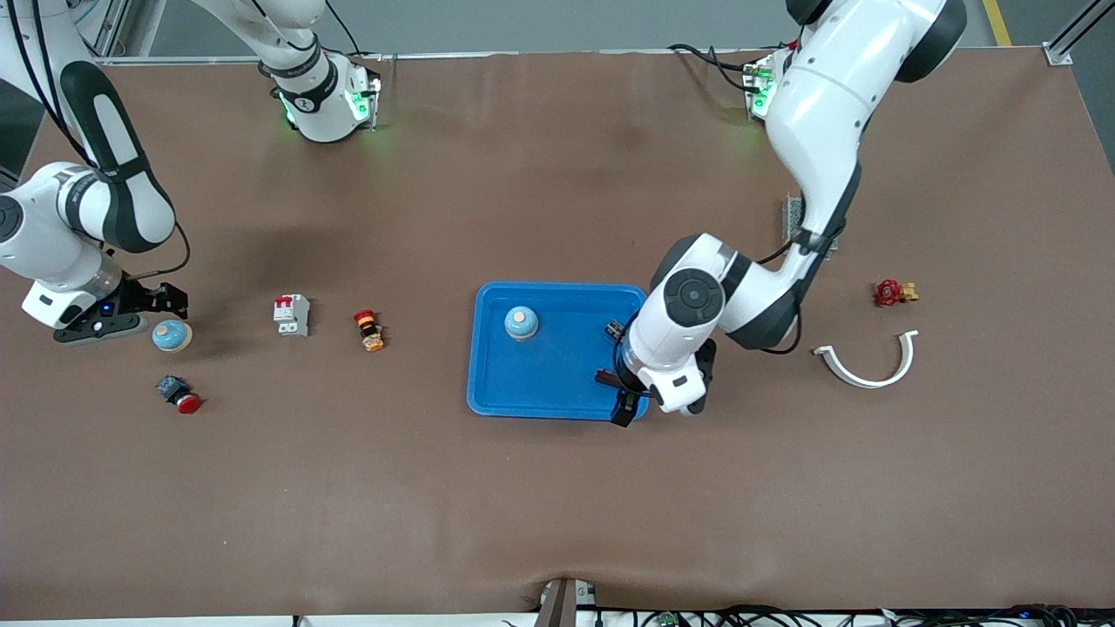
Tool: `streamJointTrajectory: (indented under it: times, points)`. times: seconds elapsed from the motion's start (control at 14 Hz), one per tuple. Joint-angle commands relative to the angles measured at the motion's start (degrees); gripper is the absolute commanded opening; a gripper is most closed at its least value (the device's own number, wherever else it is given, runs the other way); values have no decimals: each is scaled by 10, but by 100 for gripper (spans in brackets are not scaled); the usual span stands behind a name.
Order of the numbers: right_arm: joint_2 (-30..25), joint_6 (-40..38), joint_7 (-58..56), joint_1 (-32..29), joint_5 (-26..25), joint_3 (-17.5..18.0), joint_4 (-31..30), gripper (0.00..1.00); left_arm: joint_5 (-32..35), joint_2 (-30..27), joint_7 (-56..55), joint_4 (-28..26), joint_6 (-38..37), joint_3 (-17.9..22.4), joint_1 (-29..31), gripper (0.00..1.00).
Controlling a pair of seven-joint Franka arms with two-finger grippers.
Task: Place electrolytic capacitor and blue bell in tray
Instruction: 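Place the capacitor in the tray with the left gripper while the right grasps the bell, then return the left arm to rest while the right gripper lifts the second bell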
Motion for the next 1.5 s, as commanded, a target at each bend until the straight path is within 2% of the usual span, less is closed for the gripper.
streamJointTrajectory:
  times: [0.0, 0.14, 0.57, 0.93, 1.14, 1.43]
  points:
    - [35, 5, -47, -15, 62, 11, 23, 100, 2, -65, 54, -16, -67, 2, 17, 100]
    - [49, 5, -64, -16, 86, 11, 34, 100, 1, -99, 116, -17, -124, -2, 32, 100]
    - [85, 4, -83, -29, 87, 11, 74, 100, -5, -211, 333, -30, -313, -3, 78, 100]
    - [100, 5, -89, -34, 87, 11, 84, 100, -6, -288, 488, -66, -352, -3, 128, 100]
    - [109, 5, -91, -35, 87, 11, 84, 100, -7, -321, 598, -63, -393, -3, 157, 100]
    - [115, 7, -92, -36, 87, 11, 84, 100, -3, -354, 677, -57, -431, 1, 172, 100]
